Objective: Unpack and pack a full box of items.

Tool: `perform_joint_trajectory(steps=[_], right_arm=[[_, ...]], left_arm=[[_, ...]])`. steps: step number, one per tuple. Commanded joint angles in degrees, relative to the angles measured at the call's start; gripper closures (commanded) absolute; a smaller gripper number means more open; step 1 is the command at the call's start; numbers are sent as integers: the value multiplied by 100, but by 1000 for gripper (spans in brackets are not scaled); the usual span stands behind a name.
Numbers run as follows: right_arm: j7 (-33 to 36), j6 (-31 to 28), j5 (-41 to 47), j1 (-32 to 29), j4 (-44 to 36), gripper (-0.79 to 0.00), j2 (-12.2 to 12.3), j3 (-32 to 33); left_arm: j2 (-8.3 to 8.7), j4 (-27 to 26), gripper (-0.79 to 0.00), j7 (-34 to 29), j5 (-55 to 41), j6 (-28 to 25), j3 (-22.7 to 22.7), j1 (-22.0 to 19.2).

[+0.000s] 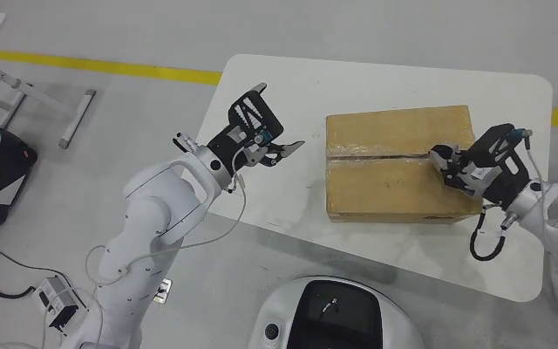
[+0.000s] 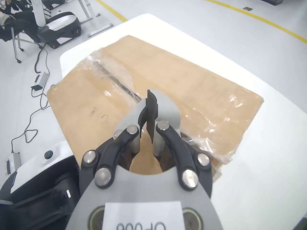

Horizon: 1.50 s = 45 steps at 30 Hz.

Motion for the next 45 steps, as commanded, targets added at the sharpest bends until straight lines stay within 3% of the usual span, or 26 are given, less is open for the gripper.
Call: perform_joint_trajectory(steps=[1,15,20,26,32,37,45], right_arm=[[-24,29,-66,33,106,0,-10,-53],[-258,187,-84,148,109,0,1,113],[-425,-110,50,247,-241,0,1,133],[-574,-477,212,440,-255,0,-96,-397],[-773,-622,157,742,289,0,-279,-1147],[-762,-522,-39,1037,897,0,-436,-1634],[-596,-298,245,1280,1345,0,-564,-1820]], left_arm=[[0,0,-785,0,0,0,0,0],[0,0,-785,0,0,0,0,0],[0,0,-785,0,0,0,0,0],[0,0,-785,0,0,0,0,0],[0,0,-785,0,0,0,0,0],[0,0,-785,0,0,0,0,0],[0,0,-785,0,0,0,0,0]])
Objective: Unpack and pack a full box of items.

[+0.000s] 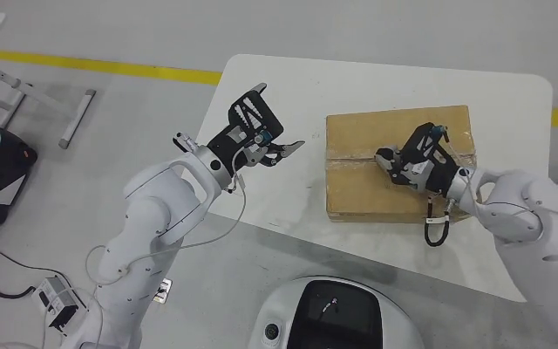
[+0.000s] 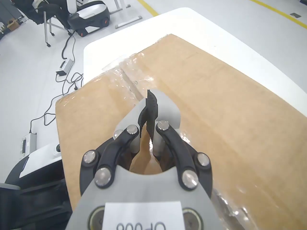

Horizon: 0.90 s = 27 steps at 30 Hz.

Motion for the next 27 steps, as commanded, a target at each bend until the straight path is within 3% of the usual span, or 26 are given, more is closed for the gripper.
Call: perform_joint_trajectory(steps=[1,27], right_arm=[[42,40,53,35,36,0,-14,2],[826,341,197,-409,-282,0,240,999]], left_arm=[[0,0,-785,0,0,0,0,0],[0,0,-785,0,0,0,0,0]])
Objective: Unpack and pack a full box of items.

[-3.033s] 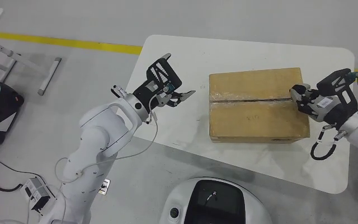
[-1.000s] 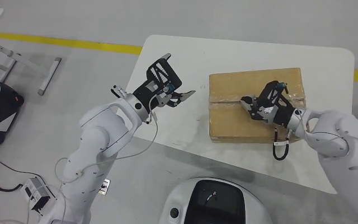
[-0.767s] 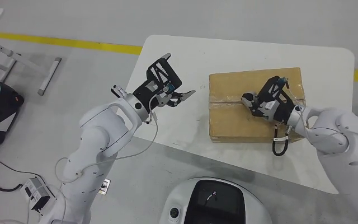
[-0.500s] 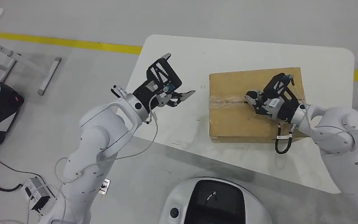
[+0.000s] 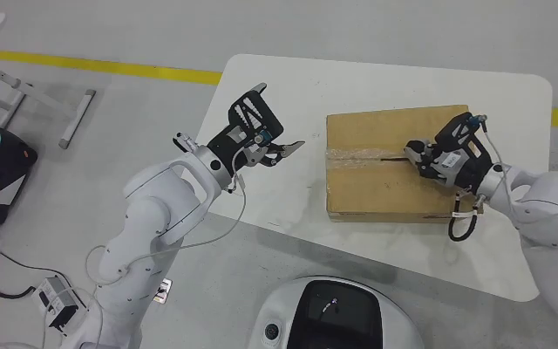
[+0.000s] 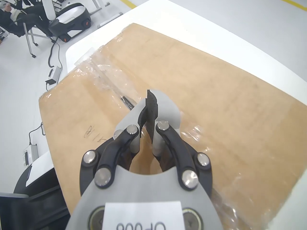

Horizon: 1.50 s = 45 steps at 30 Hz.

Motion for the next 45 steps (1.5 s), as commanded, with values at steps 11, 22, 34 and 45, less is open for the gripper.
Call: perform_joint_trajectory(steps=[11,22,34,45], right_arm=[[215,93,-49,-392,-285,0,210,753],[181,390,-159,-760,-578,0,397,1565],[-926,1136,-398,-1385,-1103,0,495,2399],[-1678,1525,-746,-1864,-1339,0,521,2744]], left_arm=[[0,0,-785,0,0,0,0,0],[0,0,-785,0,0,0,0,0],[0,0,-785,0,0,0,0,0],[0,0,-785,0,0,0,0,0]])
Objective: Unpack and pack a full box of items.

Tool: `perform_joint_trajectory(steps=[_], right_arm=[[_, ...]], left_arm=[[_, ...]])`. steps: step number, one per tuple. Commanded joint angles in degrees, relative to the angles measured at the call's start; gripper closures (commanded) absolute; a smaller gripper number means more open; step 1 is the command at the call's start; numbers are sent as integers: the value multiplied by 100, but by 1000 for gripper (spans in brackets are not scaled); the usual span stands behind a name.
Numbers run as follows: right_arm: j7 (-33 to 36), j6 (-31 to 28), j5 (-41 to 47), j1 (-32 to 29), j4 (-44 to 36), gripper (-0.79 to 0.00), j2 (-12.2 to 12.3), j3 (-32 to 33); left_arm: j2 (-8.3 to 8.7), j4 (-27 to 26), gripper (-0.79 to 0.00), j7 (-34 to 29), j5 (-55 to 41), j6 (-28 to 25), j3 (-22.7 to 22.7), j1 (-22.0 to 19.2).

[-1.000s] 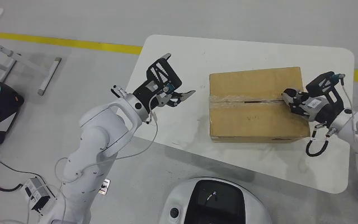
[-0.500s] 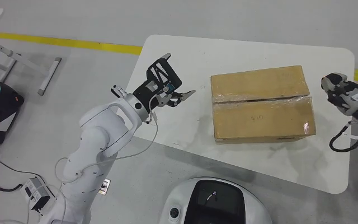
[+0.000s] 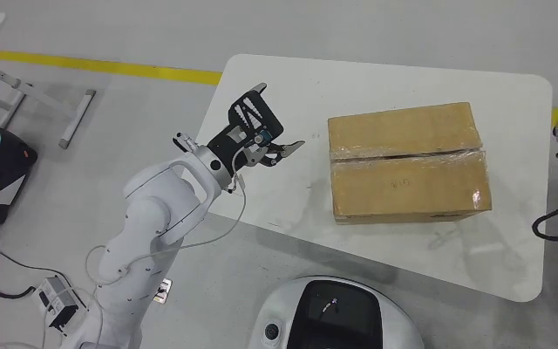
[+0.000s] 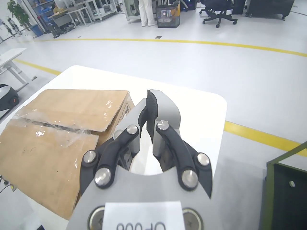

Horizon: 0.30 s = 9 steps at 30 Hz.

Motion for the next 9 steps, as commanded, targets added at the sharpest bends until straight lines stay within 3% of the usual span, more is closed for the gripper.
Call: perform_joint_trajectory(steps=[1,2,3,4,5,7,9], right_arm=[[9,-12,6,5,5,0,0,-3],[9,-12,6,5,5,0,0,-3],[9,-12,6,5,5,-215,0,-3],[9,-12,6,5,5,-785,0,-3],[8,-12,6,5,5,-2,0,-3],[9,-12,6,5,5,-24,0,-3],[9,-12,6,5,5,-148,0,-3]], left_arm=[[0,0,-785,0,0,0,0,0],[0,0,-785,0,0,0,0,0],[0,0,-785,0,0,0,0,0],[0,0,-785,0,0,0,0,0],[0,0,-784,0,0,0,0,0],[0,0,-785,0,0,0,0,0],[0,0,-784,0,0,0,0,0]])
